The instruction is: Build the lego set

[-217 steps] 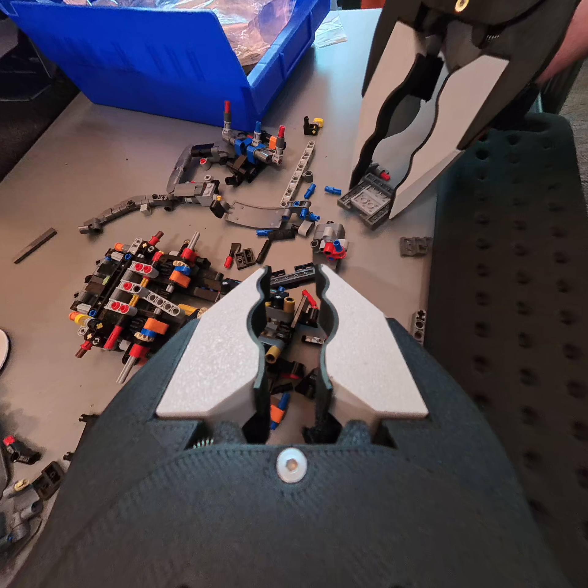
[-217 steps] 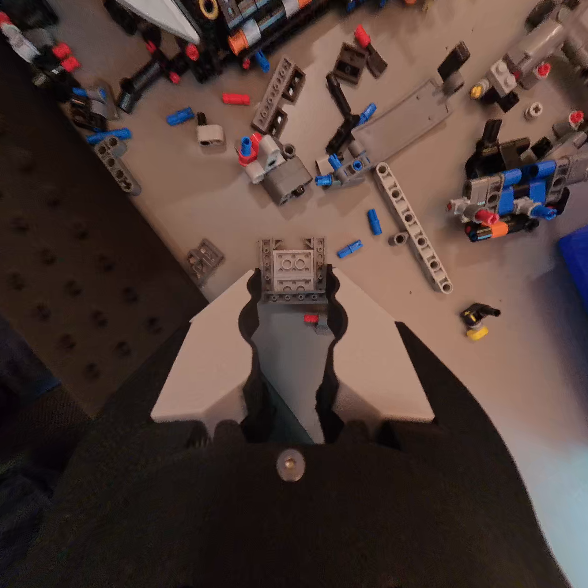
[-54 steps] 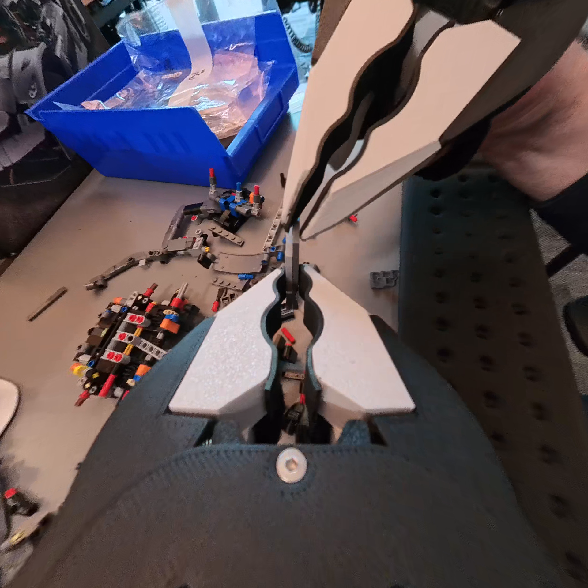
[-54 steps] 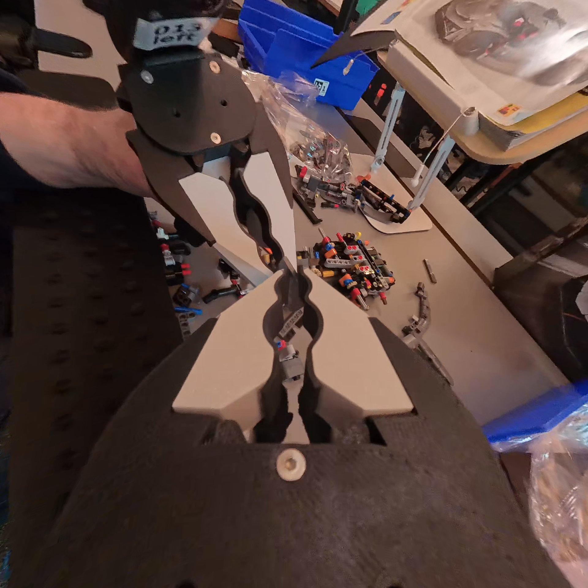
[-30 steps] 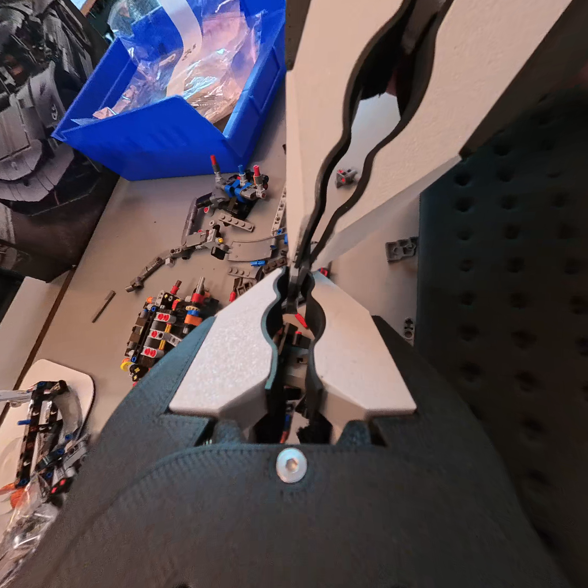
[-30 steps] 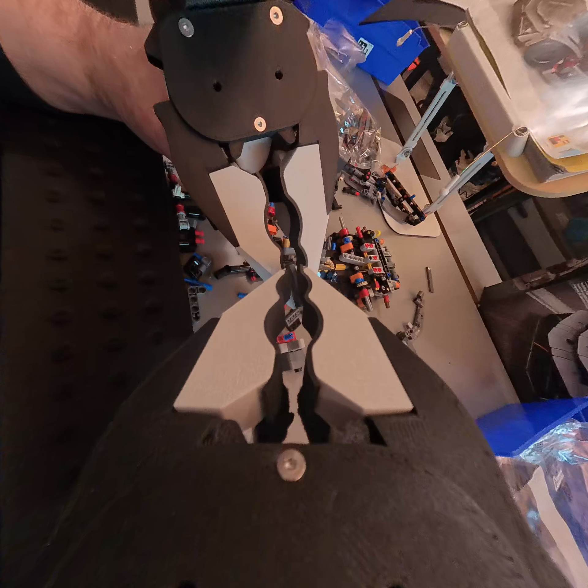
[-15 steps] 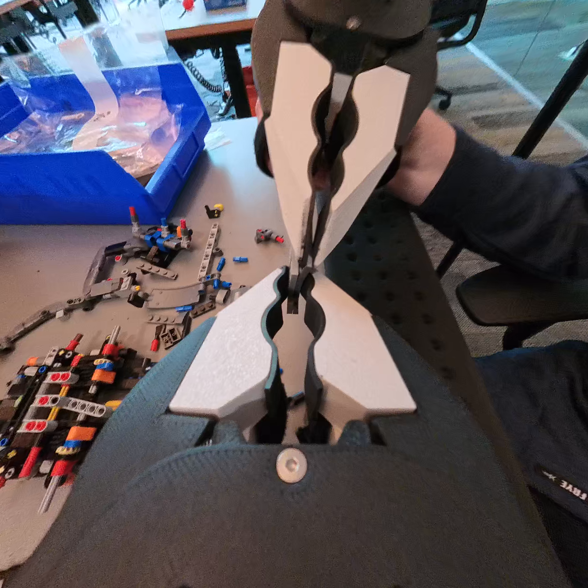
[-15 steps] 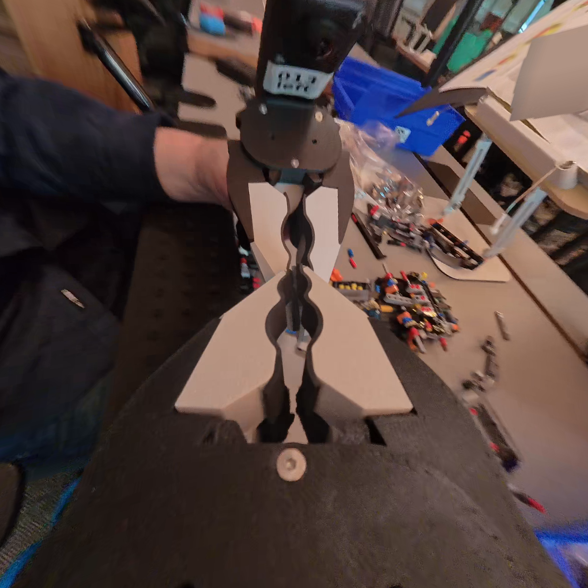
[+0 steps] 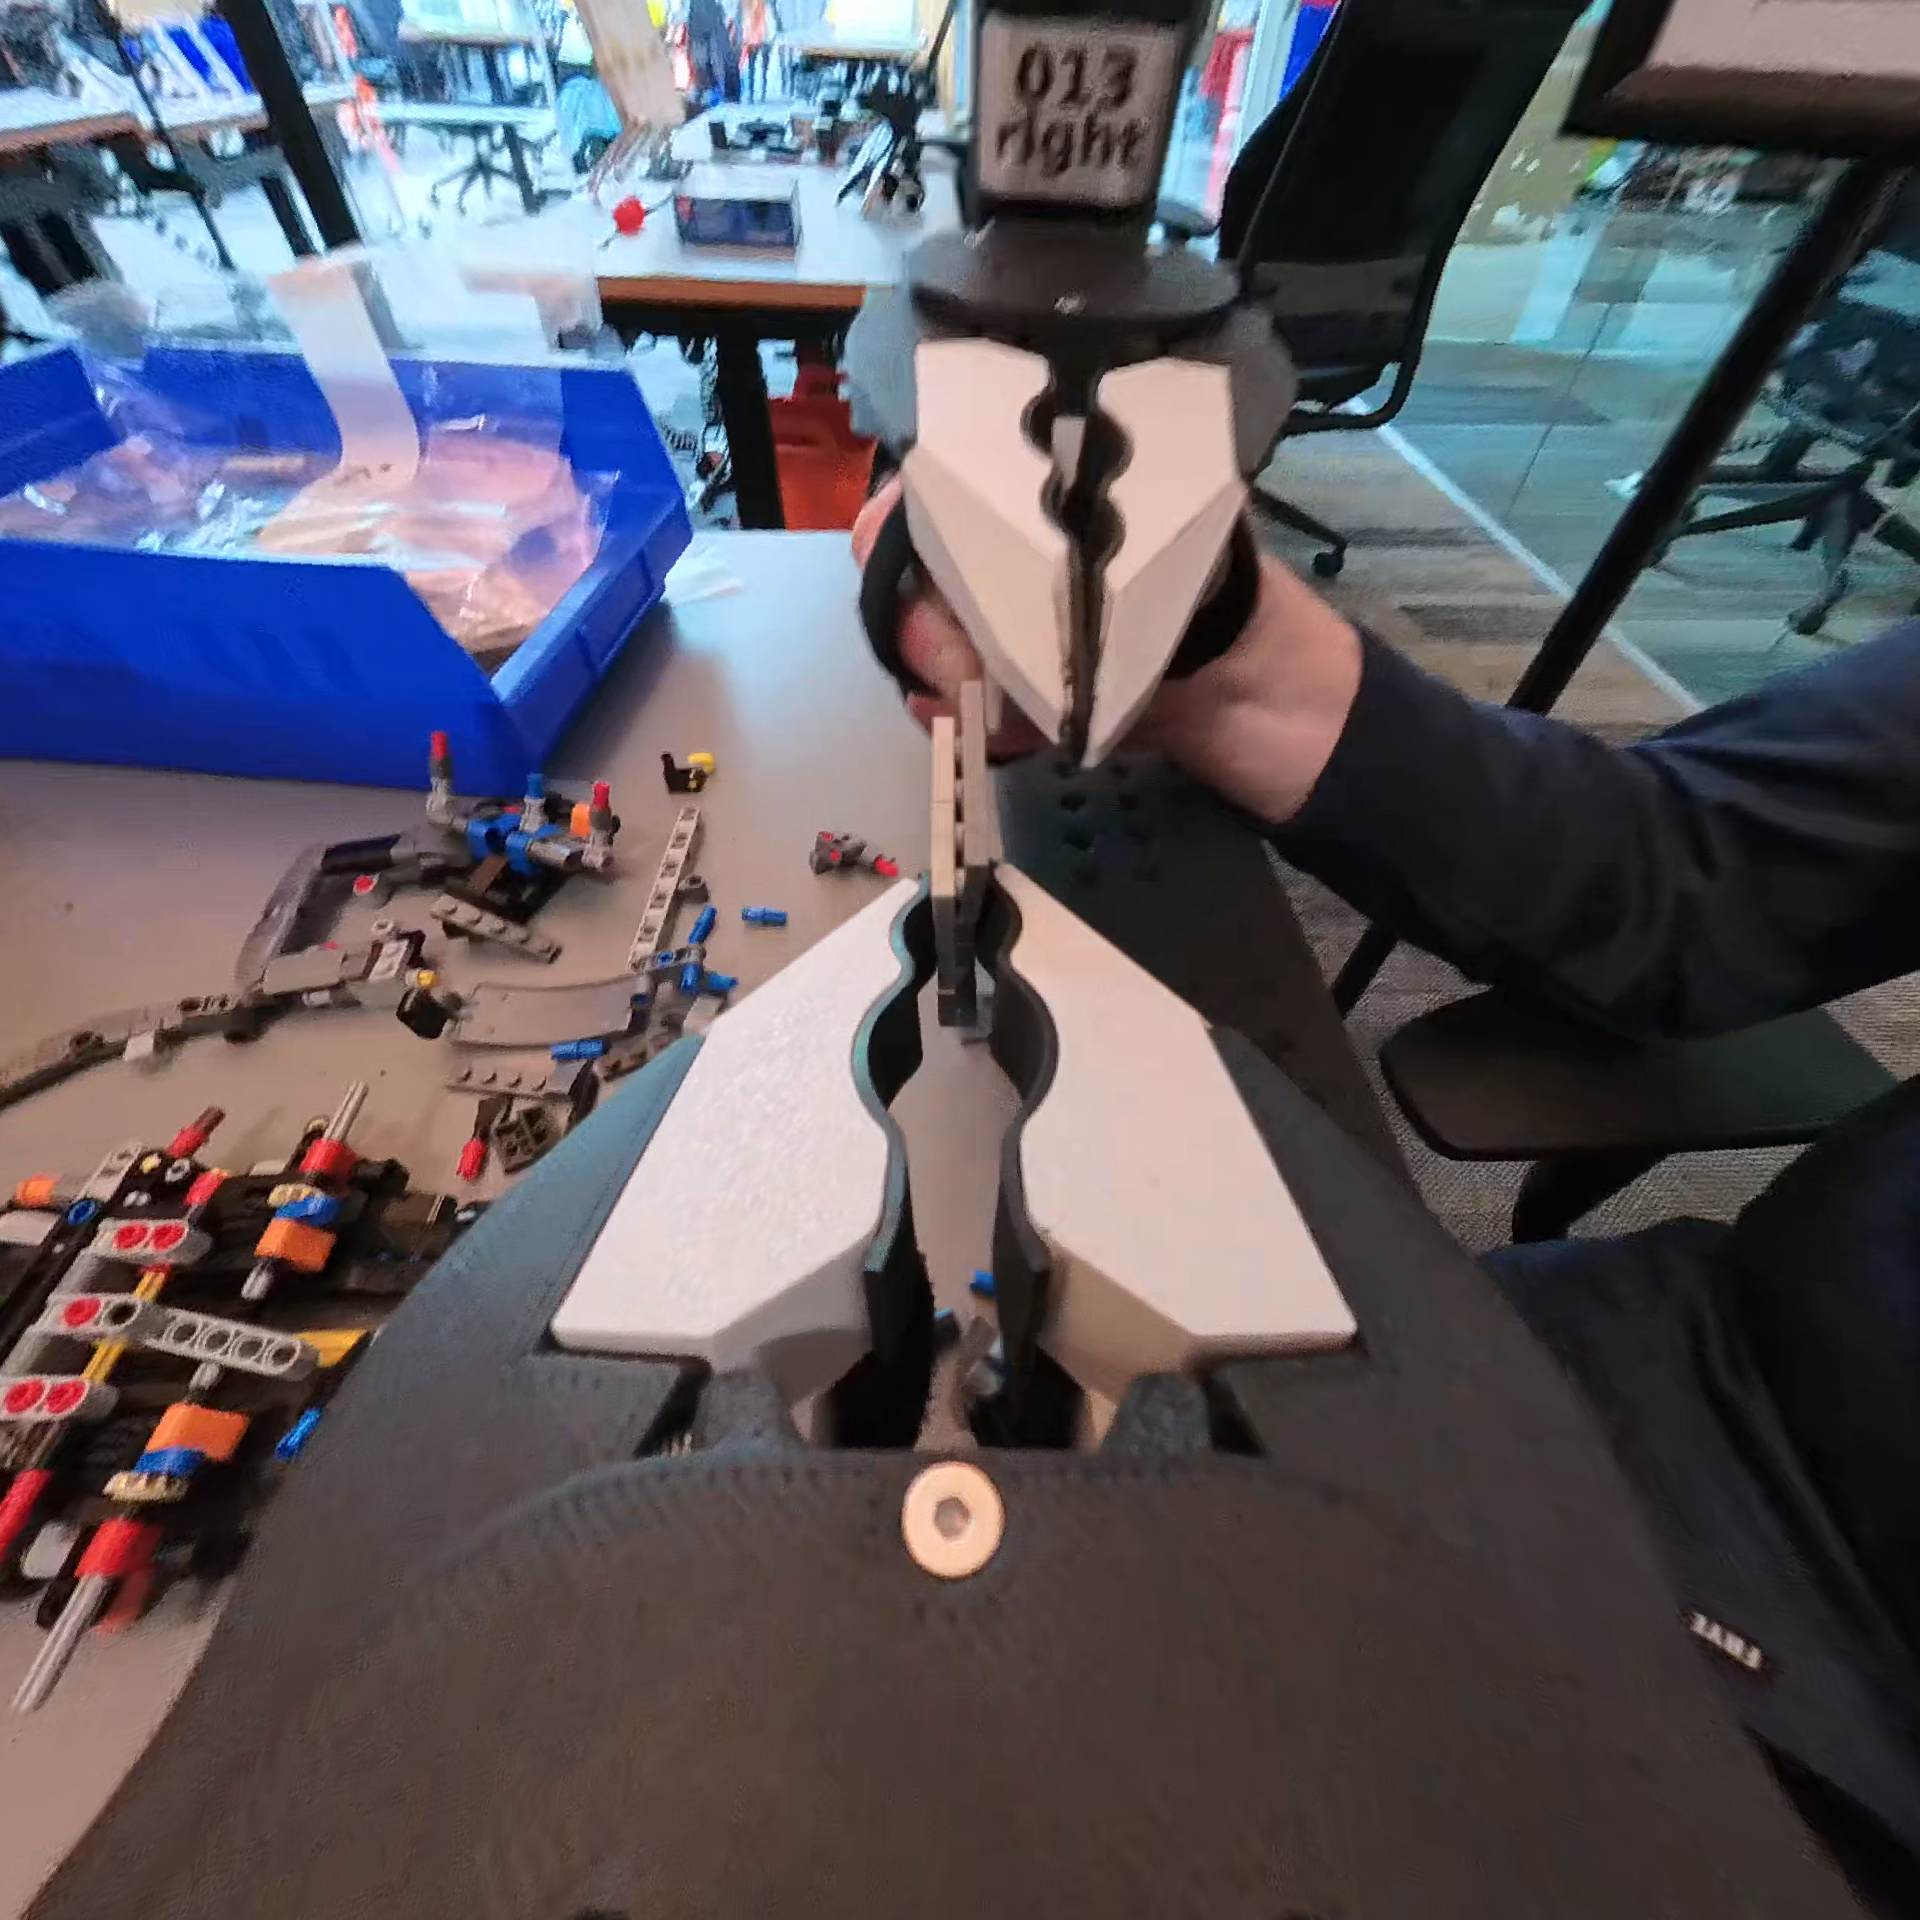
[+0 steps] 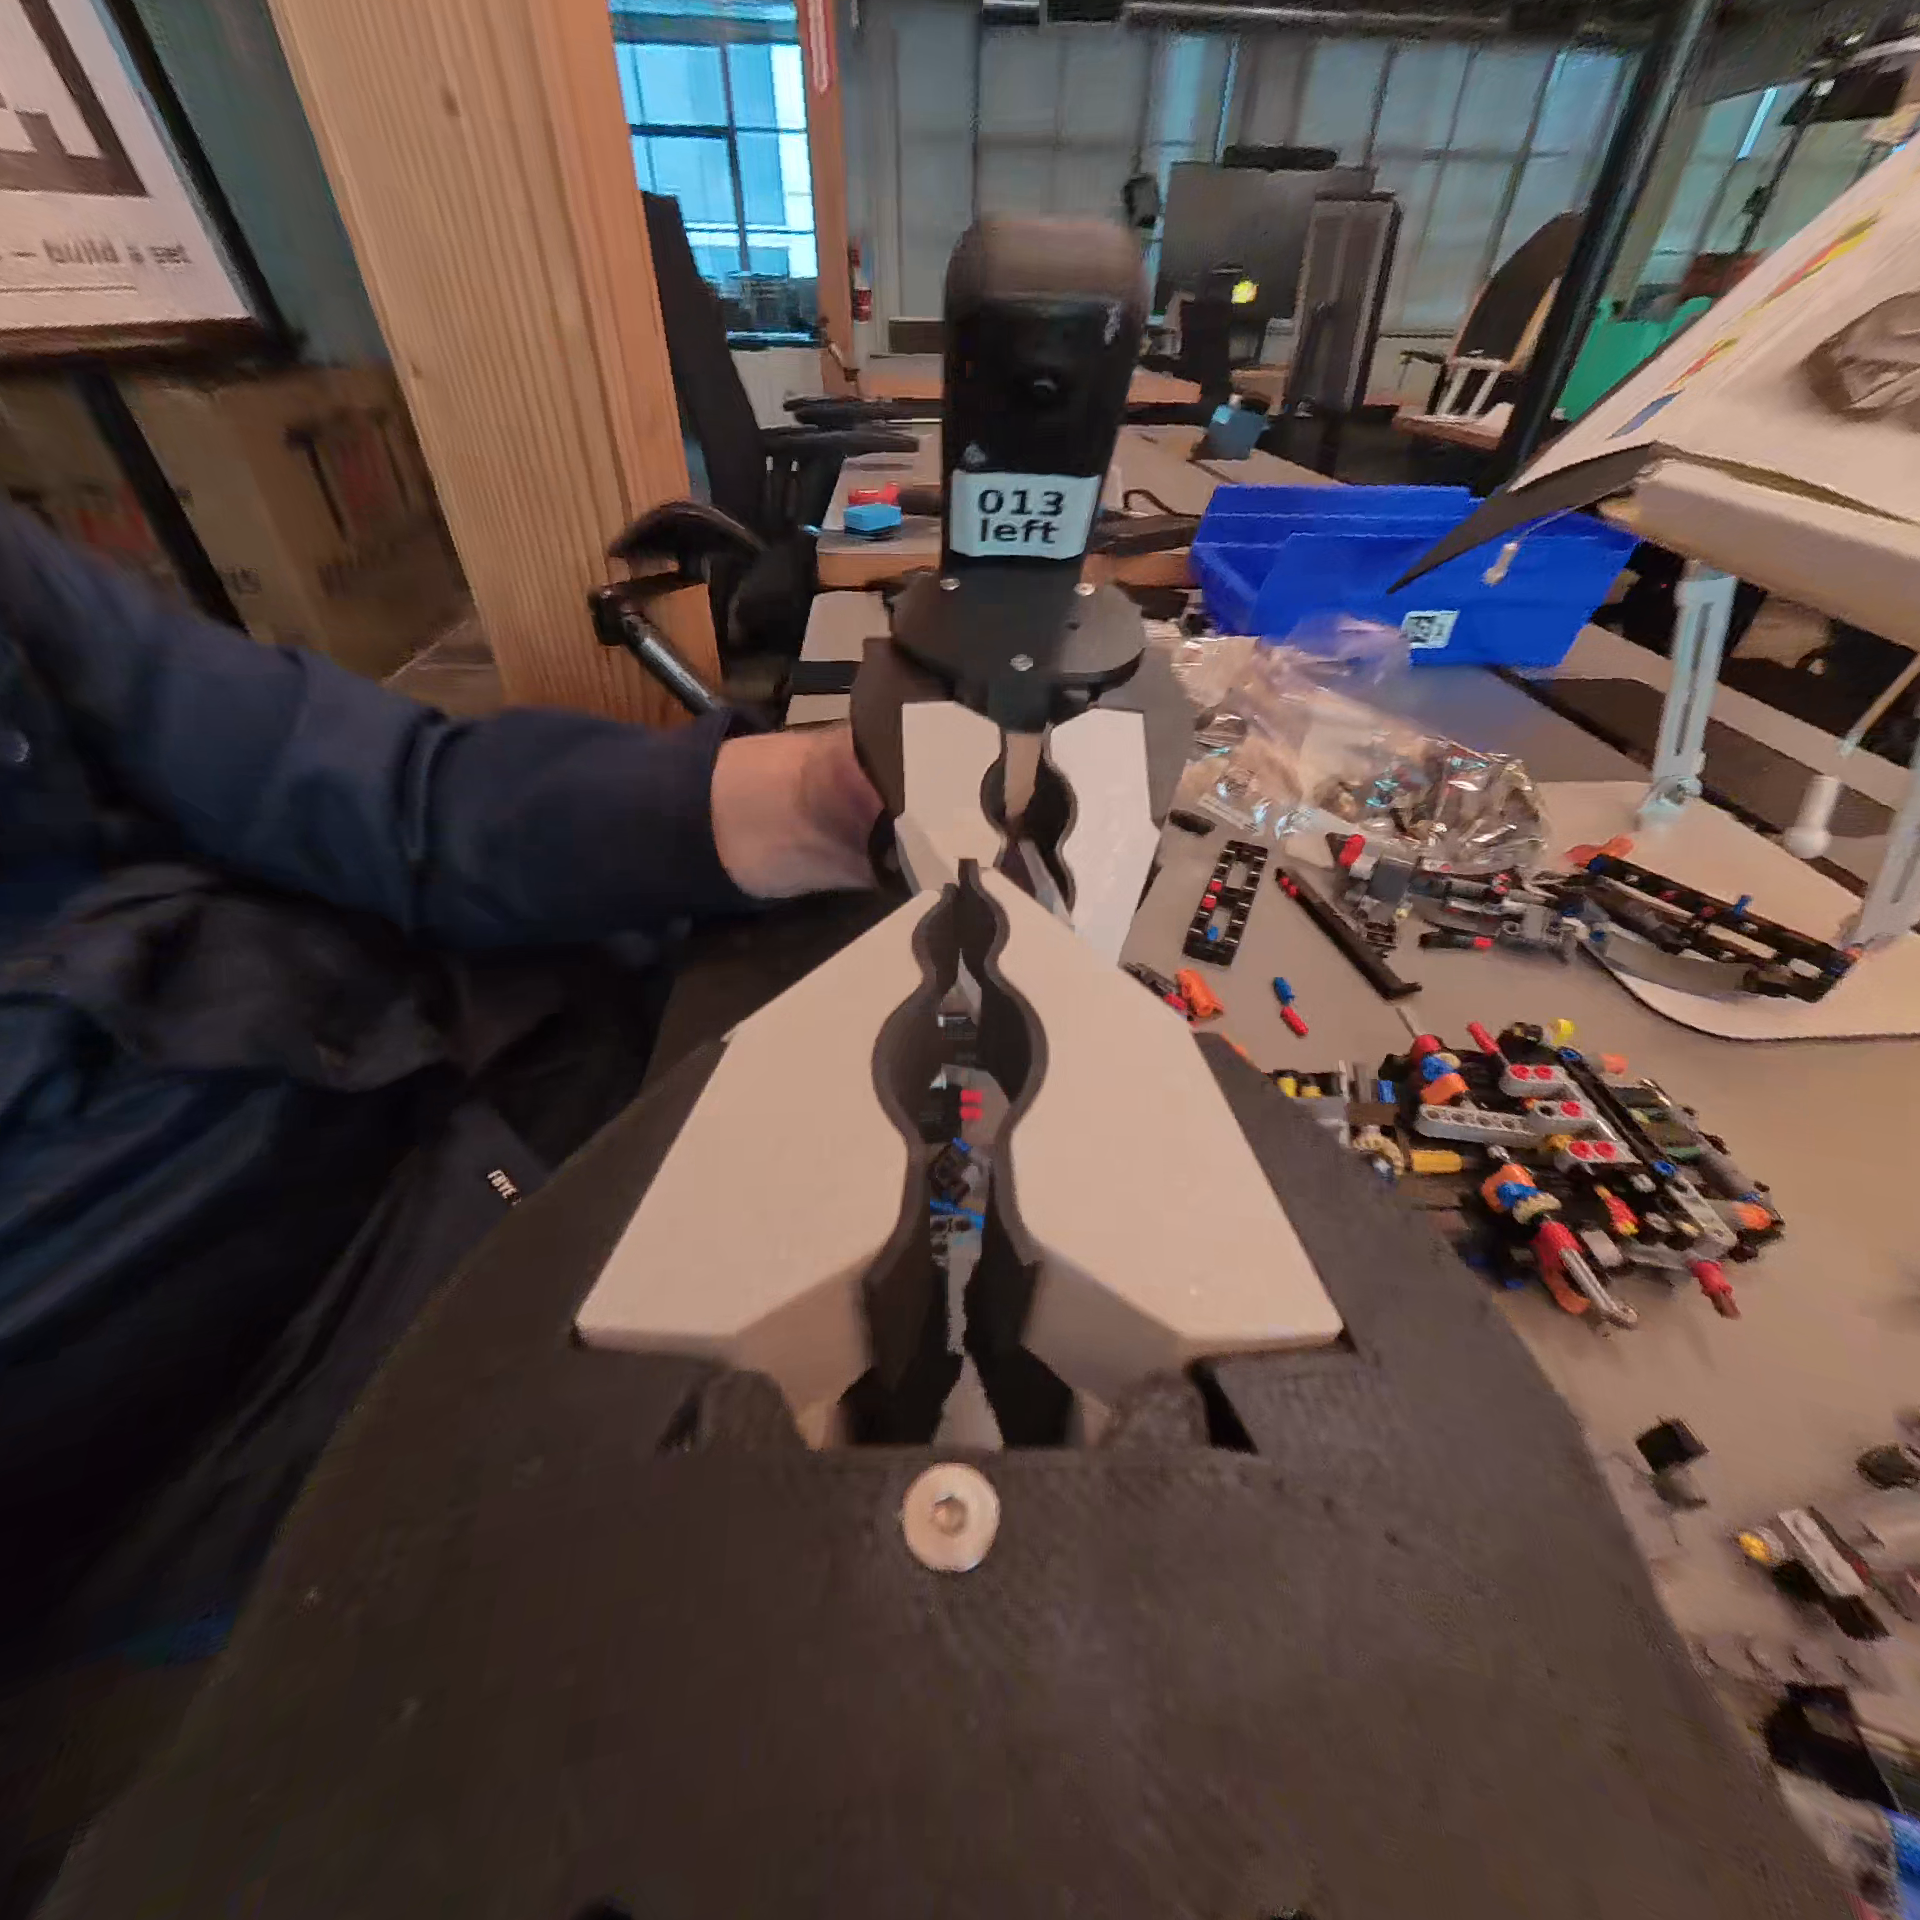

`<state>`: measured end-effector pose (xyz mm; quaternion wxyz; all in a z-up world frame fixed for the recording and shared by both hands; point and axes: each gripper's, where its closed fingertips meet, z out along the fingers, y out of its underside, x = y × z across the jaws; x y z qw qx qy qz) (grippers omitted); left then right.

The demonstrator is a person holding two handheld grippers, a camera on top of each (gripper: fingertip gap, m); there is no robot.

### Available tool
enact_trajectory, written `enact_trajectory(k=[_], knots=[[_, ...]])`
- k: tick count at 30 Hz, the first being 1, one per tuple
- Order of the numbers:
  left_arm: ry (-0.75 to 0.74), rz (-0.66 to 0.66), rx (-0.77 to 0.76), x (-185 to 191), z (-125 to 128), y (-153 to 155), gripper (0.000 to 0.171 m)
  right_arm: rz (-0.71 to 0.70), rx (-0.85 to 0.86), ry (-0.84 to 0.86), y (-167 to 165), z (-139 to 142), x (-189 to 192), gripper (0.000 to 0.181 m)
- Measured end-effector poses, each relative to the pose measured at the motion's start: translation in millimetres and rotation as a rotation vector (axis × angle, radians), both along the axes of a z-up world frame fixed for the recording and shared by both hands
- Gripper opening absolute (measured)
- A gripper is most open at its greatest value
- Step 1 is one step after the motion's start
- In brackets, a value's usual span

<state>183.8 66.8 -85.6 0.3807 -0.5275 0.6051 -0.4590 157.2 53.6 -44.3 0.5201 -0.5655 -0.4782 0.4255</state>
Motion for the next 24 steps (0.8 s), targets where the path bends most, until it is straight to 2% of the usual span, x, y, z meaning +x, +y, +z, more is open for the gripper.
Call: enact_trajectory(k=[3, 7, 10, 13, 20, 24], knots=[[0.033, 0.039, -0.018, 1.4, -7.5, 9.8, 0.004, -0.094, 0.000, -0.034, 14.3, -6.6, 9.2, 0.000], [0.082, 0.056, 0.031, 2.6, -17.2, 10.9, 0.004, -0.181, 0.042, -0.083, 26.9, -12.5, 11.0, 0.000], [0.077, 0.064, 0.045, 2.9, -16.2, 12.2, 0.004, -0.233, 0.095, -0.141, 32.8, -18.5, 11.1, 0.012], [0.095, 0.050, 0.064, 3.0, -19.5, 9.2, 0.004, -0.204, 0.112, -0.189, 27.4, -25.4, 7.3, 0.005], [0.127, 0.067, 0.111, 4.4, -24.8, 10.3, 0.006, -0.154, 0.060, -0.233, 22.5, -34.1, 2.3, 0.001], [0.103, 0.135, 0.092, 3.2, -18.0, 21.6, 0.006, -0.224, 0.105, -0.245, 30.1, -29.5, 1.6, 0.000]])
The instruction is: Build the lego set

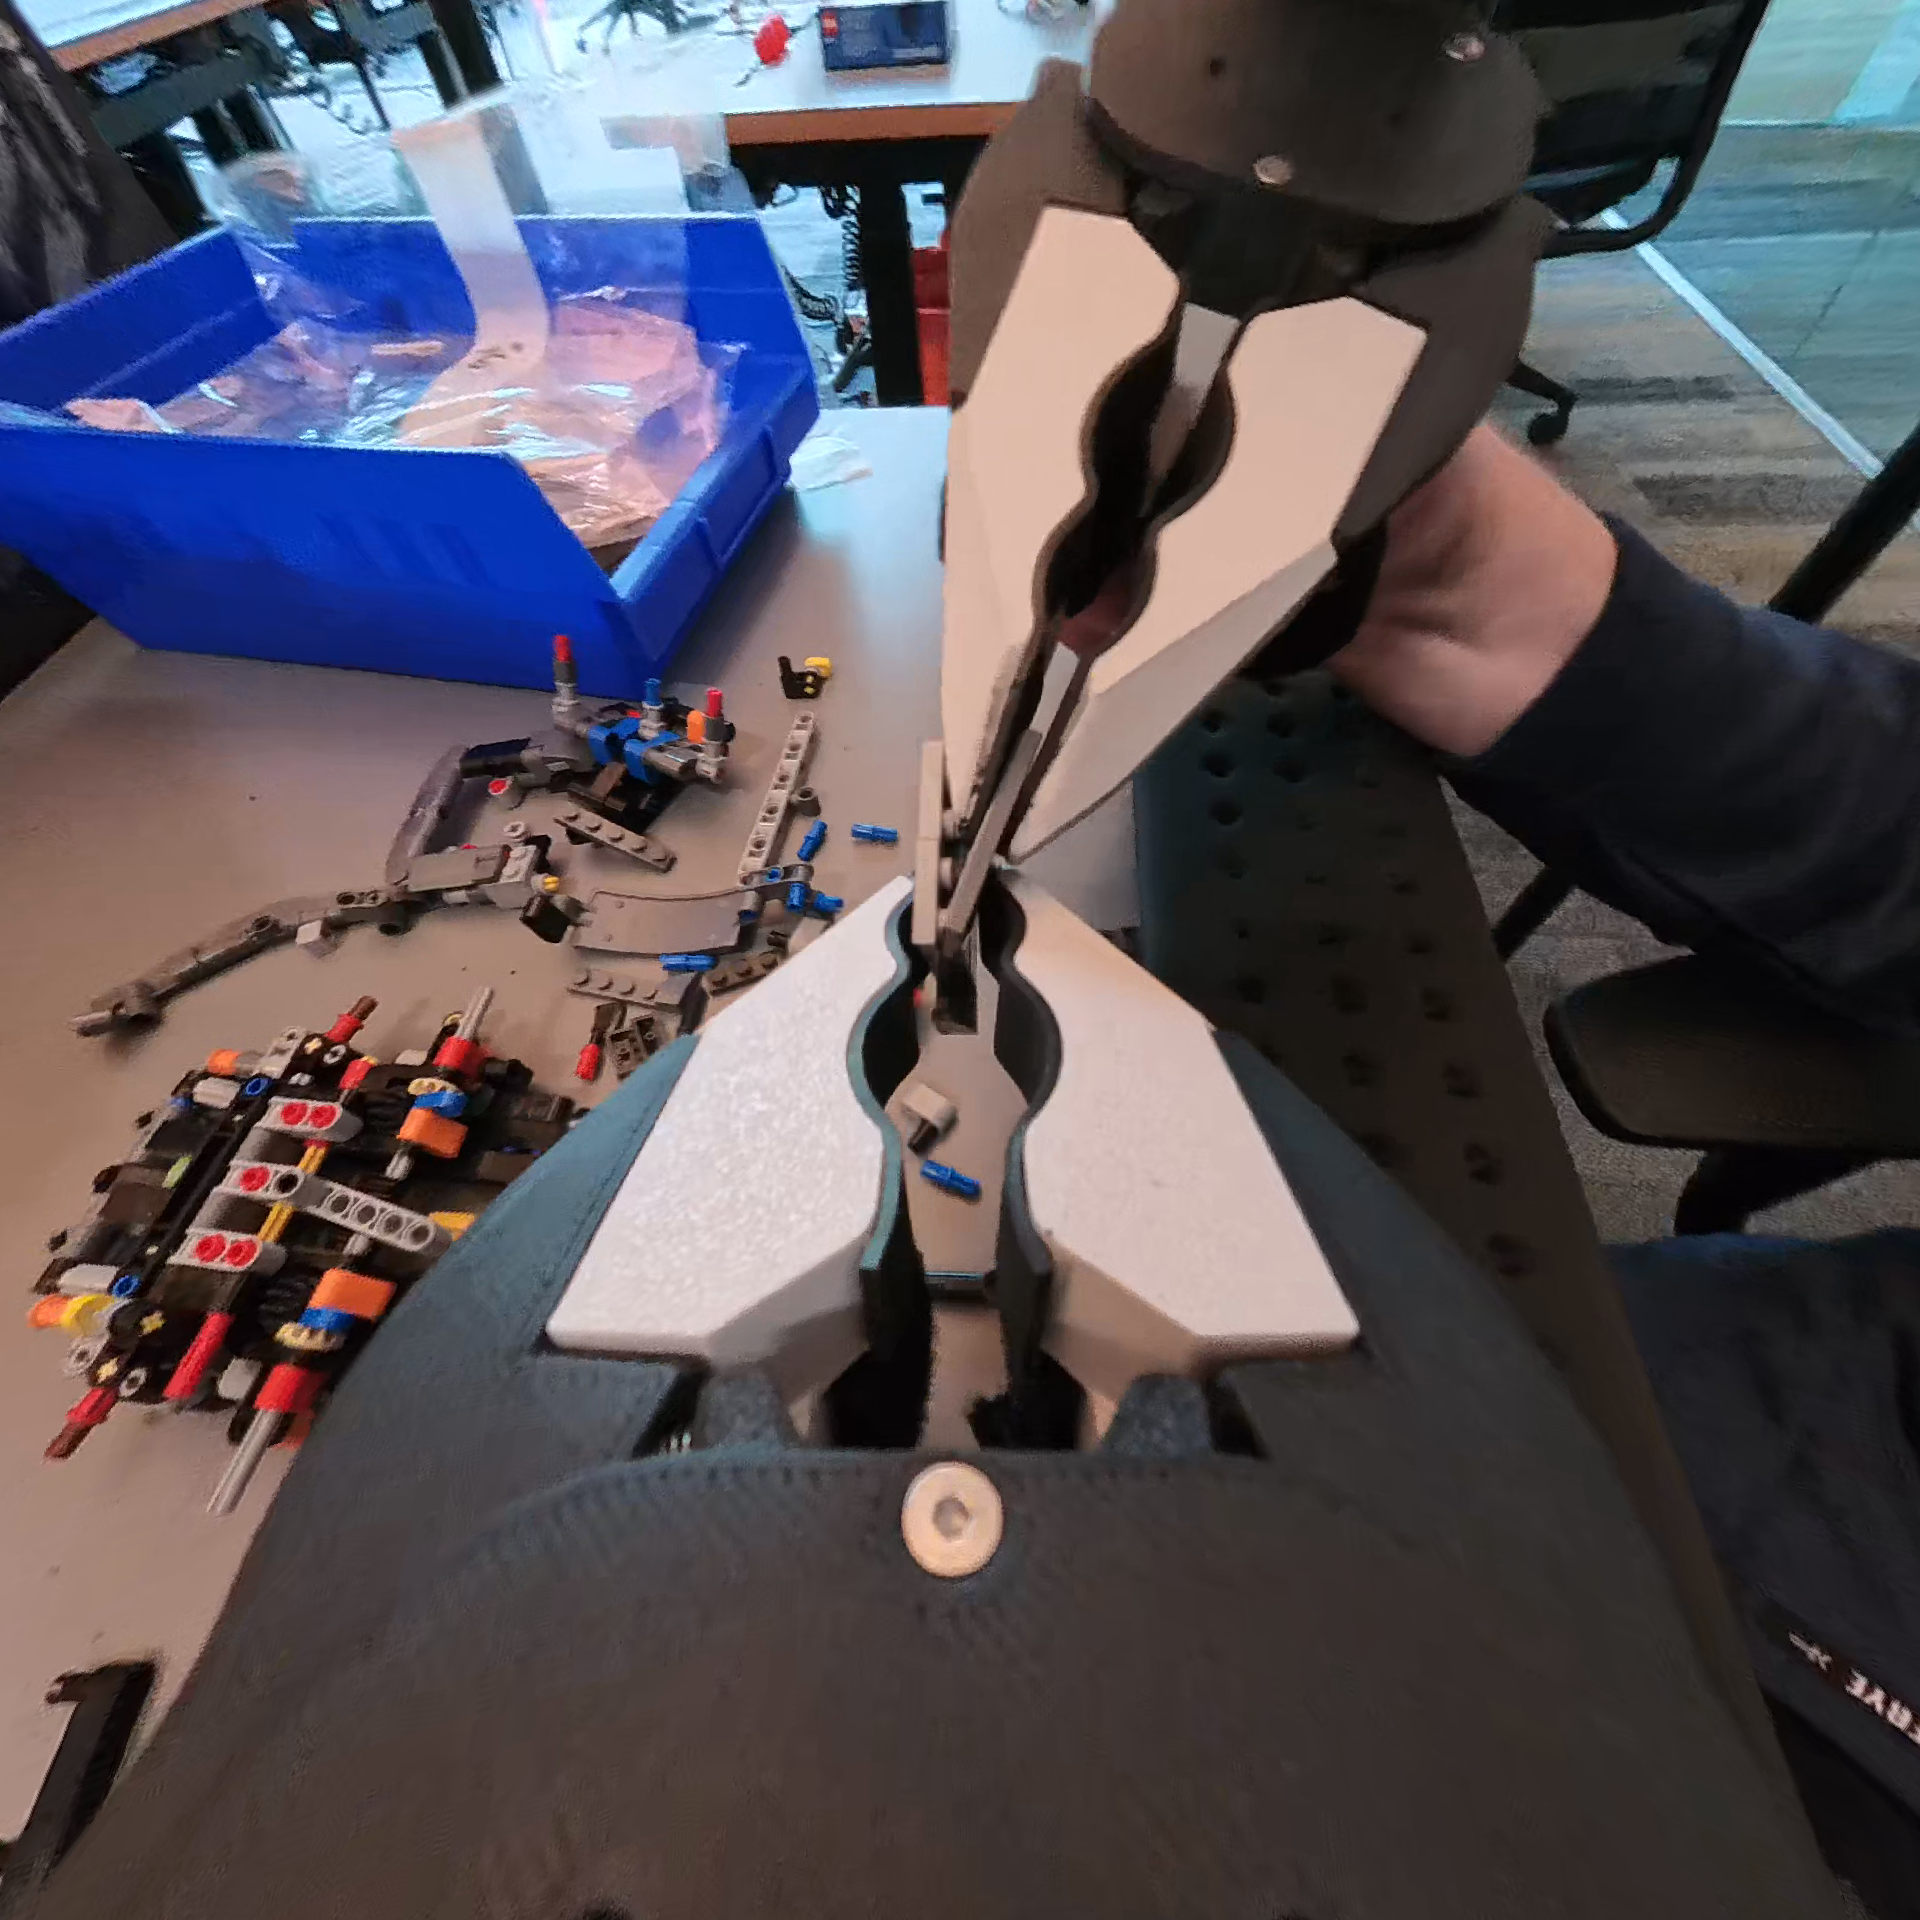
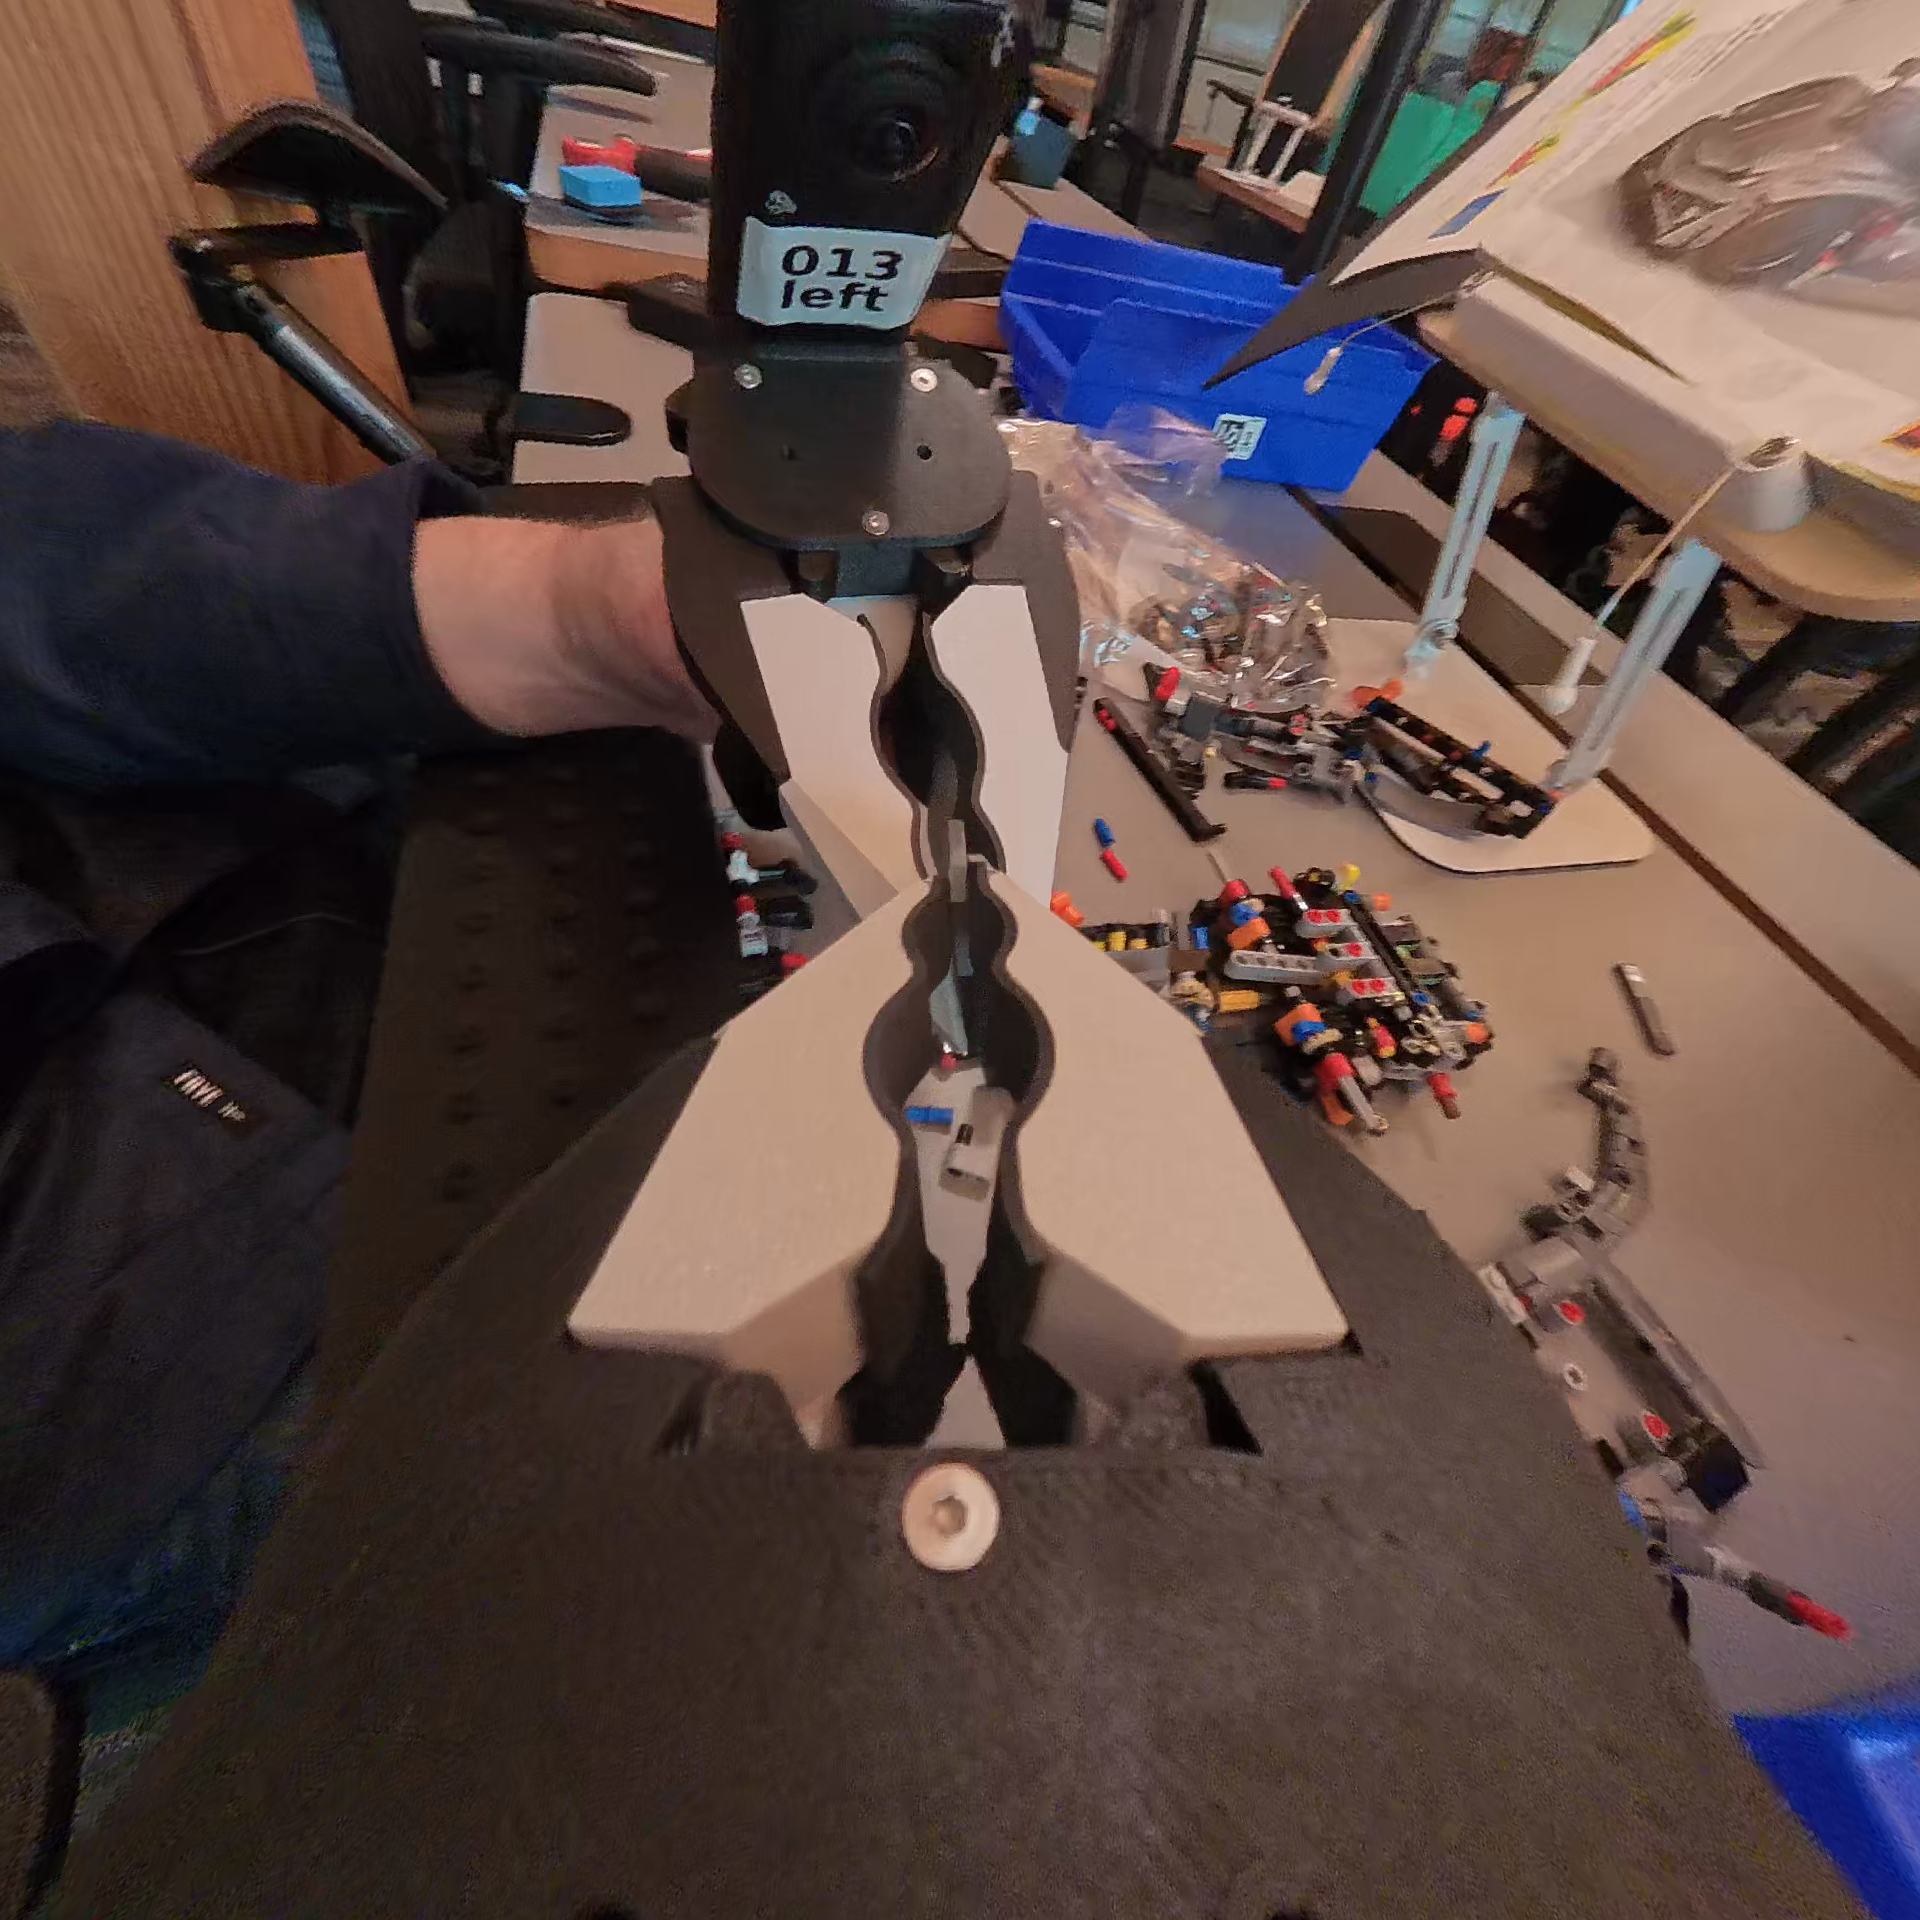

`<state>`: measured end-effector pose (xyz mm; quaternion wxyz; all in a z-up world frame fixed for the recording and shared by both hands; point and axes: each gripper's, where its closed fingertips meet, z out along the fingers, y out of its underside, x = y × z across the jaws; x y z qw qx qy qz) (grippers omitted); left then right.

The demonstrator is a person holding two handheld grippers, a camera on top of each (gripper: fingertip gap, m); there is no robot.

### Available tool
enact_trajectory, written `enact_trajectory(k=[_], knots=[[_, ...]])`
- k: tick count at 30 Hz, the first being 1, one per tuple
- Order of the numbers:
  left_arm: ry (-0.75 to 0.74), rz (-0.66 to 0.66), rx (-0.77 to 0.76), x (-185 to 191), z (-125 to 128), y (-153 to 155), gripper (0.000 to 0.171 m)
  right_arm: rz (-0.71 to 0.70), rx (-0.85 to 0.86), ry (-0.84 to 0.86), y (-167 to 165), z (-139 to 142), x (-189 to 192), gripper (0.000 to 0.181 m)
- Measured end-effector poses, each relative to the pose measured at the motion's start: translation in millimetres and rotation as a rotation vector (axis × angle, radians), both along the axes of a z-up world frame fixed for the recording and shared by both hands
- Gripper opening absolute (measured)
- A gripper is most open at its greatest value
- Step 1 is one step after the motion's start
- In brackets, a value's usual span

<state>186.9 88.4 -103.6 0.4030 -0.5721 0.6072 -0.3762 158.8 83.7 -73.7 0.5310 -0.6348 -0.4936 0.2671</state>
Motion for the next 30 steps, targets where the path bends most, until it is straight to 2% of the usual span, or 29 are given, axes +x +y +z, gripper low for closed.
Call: enact_trajectory(k=[9, 12, 14, 17, 19, 23, 26, 30], knots=[[-0.010, 0.211, -0.031, -9.2, 0.8, 35.3, 0.008, -0.239, 0.070, -0.078, 29.8, 2.1, -8.1, 0.000], [-0.007, 0.277, 0.004, -13.0, 1.6, 44.8, 0.006, -0.281, 0.073, -0.075, 34.5, 4.1, -12.7, 0.000], [-0.025, 0.291, -0.007, -14.6, 4.9, 47.3, 0.004, -0.290, 0.053, -0.025, 35.9, 8.0, -12.9, 0.000], [-0.020, 0.367, 0.022, -23.0, 5.6, 60.2, 0.004, -0.225, -0.036, 0.127, 31.0, 19.4, -10.7, 0.000], [-0.047, 0.336, 0.050, -20.9, 12.3, 55.1, 0.004, -0.181, -0.135, 0.230, 30.1, 23.7, -4.0, 0.000], [0.021, 0.271, 0.024, -9.8, -5.8, 46.2, 0.004, -0.122, -0.260, 0.334, 31.0, 19.2, 7.8, 0.000], [-0.018, 0.219, 0.038, -4.2, 0.3, 37.0, 0.004, -0.067, -0.325, 0.442, 28.9, 27.5, 12.0, 0.000], [-0.065, 0.201, -0.007, -4.5, 7.0, 34.9, 0.005, -0.069, -0.384, 0.462, 32.9, 20.9, 16.0, 0.000]])
